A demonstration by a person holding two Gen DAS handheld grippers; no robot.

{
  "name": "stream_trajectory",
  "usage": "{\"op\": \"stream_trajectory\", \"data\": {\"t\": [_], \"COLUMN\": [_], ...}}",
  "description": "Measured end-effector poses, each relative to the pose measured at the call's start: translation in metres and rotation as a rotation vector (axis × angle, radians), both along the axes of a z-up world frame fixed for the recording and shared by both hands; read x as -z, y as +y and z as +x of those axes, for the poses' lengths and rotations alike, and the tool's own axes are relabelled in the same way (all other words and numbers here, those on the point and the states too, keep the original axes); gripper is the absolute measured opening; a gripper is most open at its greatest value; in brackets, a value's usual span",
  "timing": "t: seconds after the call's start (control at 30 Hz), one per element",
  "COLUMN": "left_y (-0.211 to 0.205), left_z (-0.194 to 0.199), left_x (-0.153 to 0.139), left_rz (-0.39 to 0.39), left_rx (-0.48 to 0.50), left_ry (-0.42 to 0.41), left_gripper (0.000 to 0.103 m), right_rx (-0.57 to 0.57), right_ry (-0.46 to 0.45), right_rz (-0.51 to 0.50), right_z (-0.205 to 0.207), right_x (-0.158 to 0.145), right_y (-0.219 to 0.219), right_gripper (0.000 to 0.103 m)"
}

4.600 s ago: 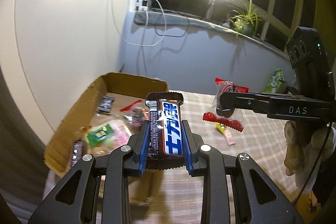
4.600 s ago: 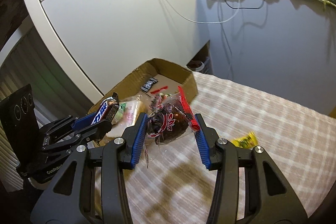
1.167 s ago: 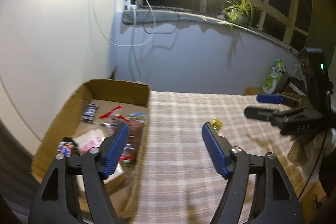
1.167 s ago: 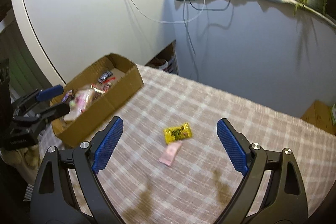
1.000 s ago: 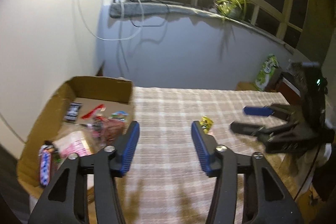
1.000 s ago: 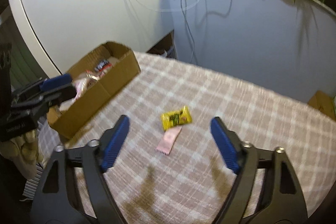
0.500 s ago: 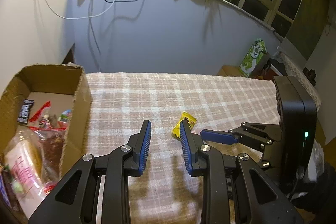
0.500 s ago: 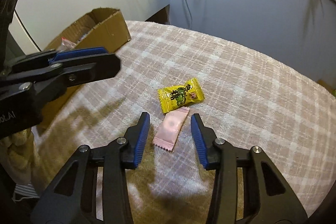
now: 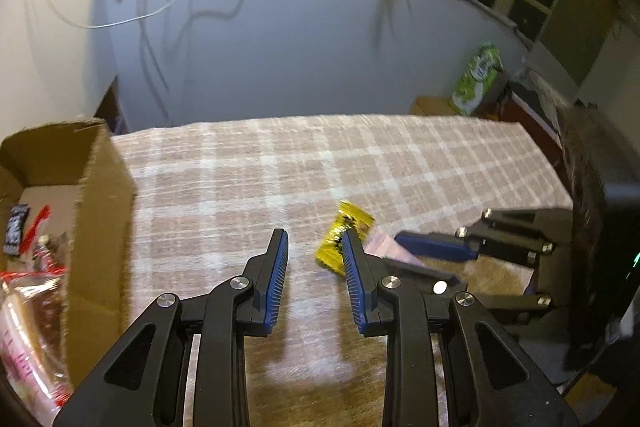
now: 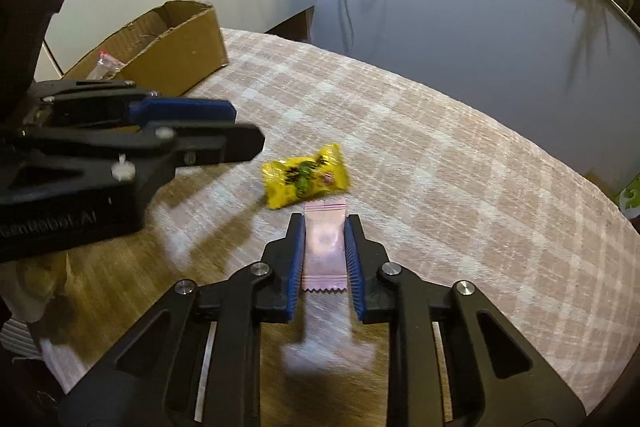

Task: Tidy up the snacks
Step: 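Grasp the yellow candy with the left tool while the right tool grasps the pink candy, then carry the yellow and pink candies to the box and release them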

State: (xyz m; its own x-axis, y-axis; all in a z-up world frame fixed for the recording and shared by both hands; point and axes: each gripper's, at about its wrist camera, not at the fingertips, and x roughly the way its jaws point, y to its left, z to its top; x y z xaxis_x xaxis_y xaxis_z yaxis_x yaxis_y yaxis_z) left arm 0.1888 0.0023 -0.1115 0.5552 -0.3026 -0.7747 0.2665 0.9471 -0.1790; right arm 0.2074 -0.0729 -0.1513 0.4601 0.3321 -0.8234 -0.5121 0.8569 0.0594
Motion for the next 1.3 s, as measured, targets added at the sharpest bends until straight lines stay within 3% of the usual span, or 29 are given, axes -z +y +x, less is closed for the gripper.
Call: {"op": "stream_trajectory", "data": {"t": [0.17,0.43,0.9,1.3], "left_y": [-0.02,-0.05,-0.038,-0.014], "left_z": [0.005,0.019,0.01,-0.032], "left_x": [0.008,0.02,0.02,-0.015], "left_rz": [0.033,0.172,0.114,0.059], "left_rx": [0.075,0.14,0.07,-0.006], "left_ry": [0.01,-0.002,0.0,-0.081], "left_gripper": [0.026,0.026,0.023,0.023], "right_rx": [0.029,0.061,0.073,0.067], "right_ry": [0.001,0.016,0.013,-0.032], "right_rz": [0.005,0.026,0.049,0.081], "right_z": [0.003,0.007,0.002,-0.02], "right_x": [0.001,0.002,0.001,-0.025], "right_y": [-0.02,-0.04,-0.043,-0.043], "right_gripper": [0.021,0.021,0.021,0.02]}}
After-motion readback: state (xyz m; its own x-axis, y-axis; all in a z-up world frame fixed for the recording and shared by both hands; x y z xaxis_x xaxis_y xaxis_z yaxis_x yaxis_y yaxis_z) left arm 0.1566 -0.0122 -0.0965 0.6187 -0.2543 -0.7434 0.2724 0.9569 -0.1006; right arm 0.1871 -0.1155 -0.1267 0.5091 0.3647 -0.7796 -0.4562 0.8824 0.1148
